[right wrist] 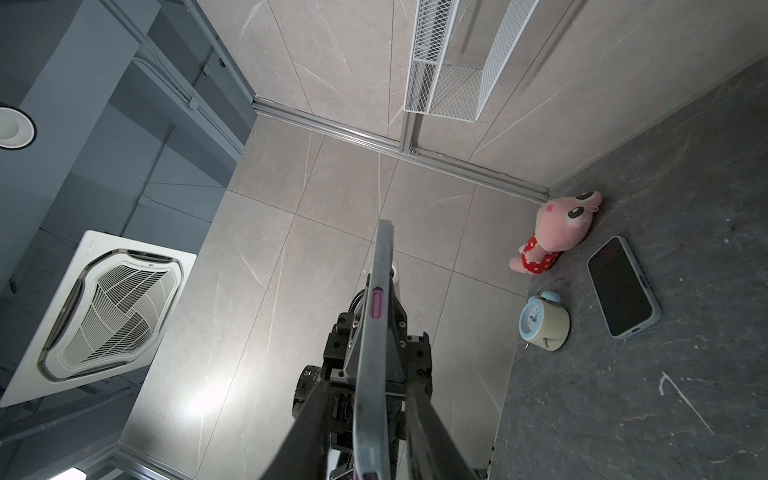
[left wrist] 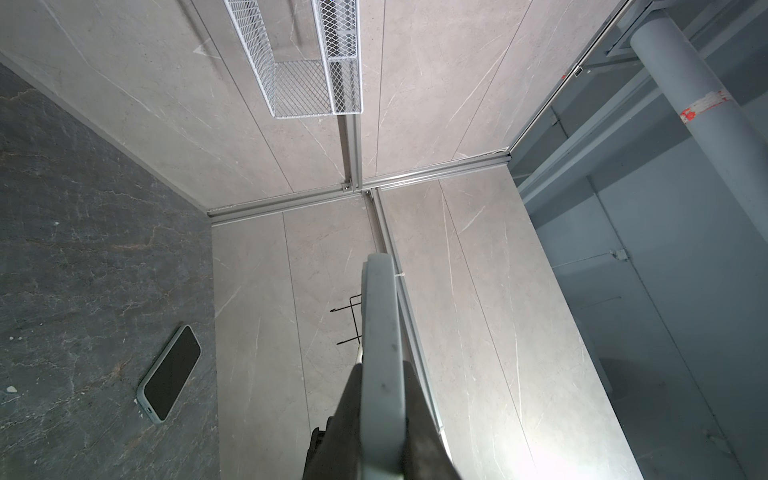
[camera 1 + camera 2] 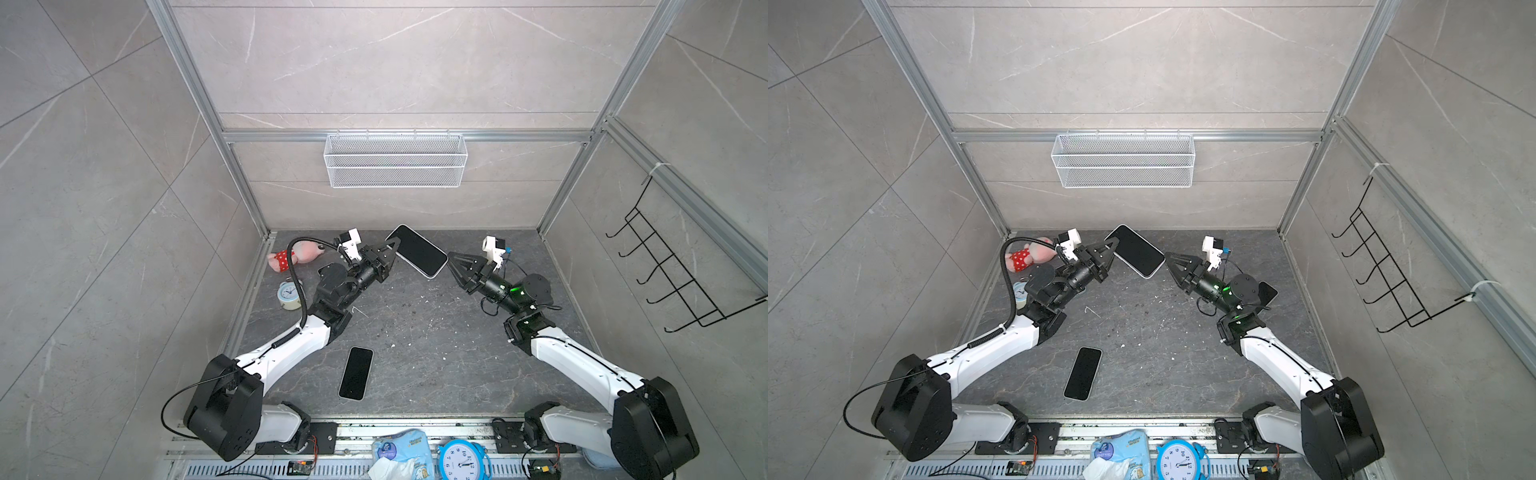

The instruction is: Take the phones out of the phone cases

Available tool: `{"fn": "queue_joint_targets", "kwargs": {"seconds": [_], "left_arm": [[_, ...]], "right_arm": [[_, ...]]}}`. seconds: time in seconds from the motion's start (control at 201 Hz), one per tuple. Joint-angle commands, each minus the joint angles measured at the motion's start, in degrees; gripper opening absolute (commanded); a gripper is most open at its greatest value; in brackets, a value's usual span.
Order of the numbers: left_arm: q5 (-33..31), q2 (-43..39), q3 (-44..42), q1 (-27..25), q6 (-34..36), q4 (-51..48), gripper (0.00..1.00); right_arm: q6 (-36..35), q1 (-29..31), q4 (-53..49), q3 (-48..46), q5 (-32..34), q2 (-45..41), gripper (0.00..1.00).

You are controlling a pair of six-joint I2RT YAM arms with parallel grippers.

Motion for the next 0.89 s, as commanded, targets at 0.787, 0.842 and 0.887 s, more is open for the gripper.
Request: {"fn": "queue_joint_targets", "kwargs": {"seconds": [0.787, 0.842, 0.887], "left_arm": [[0.5, 2.3, 2.4, 0.3, -1.5, 8.5, 0.00], [-0.1, 2.7, 2.1, 0.2, -2.1, 8.8, 0.00], [-0.5, 3.1, 1.8, 0.3, -2.5, 9.0, 0.00]], "right_arm": [[-0.5, -0.1, 1.4, 1.4, -0.5, -0.3, 0.09], [0.4, -0.1, 2.3, 1.8, -0.2, -0.5, 0.09], [1.2, -0.1, 3.0, 2.7, -0.1, -0.6, 0.09]]}}
